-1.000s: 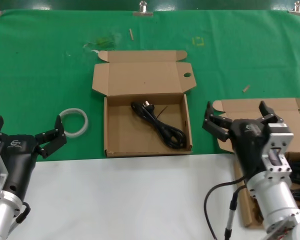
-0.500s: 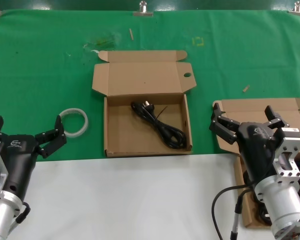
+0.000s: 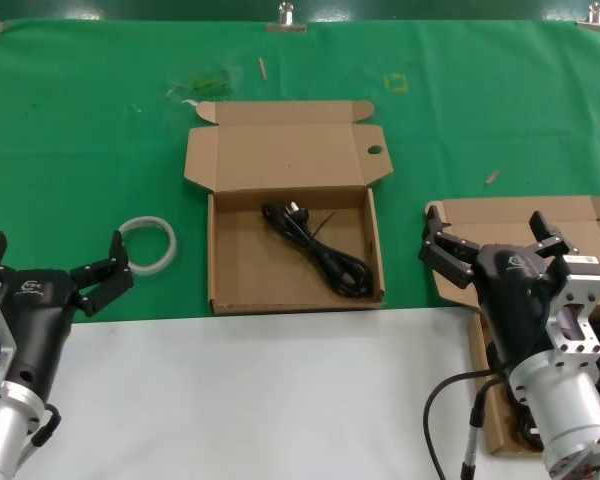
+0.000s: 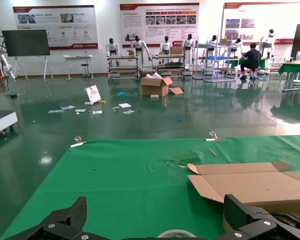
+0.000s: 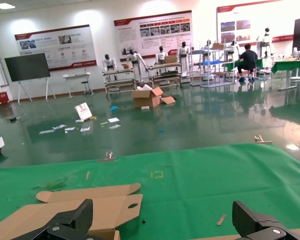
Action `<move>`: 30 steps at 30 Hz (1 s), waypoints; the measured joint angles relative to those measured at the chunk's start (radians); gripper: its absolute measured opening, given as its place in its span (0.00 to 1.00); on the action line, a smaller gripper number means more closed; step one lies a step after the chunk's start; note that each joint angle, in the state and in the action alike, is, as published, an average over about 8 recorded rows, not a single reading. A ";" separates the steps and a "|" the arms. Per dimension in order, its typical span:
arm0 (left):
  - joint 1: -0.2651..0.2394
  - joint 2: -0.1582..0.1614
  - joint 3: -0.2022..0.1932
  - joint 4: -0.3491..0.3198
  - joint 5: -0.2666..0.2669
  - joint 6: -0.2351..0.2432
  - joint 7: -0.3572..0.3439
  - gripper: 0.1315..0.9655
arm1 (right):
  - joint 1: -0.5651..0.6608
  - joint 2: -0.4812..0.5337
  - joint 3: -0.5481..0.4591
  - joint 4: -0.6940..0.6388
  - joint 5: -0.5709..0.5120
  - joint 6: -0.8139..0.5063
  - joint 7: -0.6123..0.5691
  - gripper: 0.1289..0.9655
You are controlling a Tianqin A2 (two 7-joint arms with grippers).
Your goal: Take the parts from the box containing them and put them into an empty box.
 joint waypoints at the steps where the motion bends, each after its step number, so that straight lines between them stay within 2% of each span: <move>1: 0.000 0.000 0.000 0.000 0.000 0.000 0.000 1.00 | 0.000 0.000 0.000 0.000 0.000 0.000 0.000 1.00; 30: 0.000 0.000 0.000 0.000 0.000 0.000 0.000 1.00 | 0.000 0.000 0.000 0.000 0.000 0.000 0.000 1.00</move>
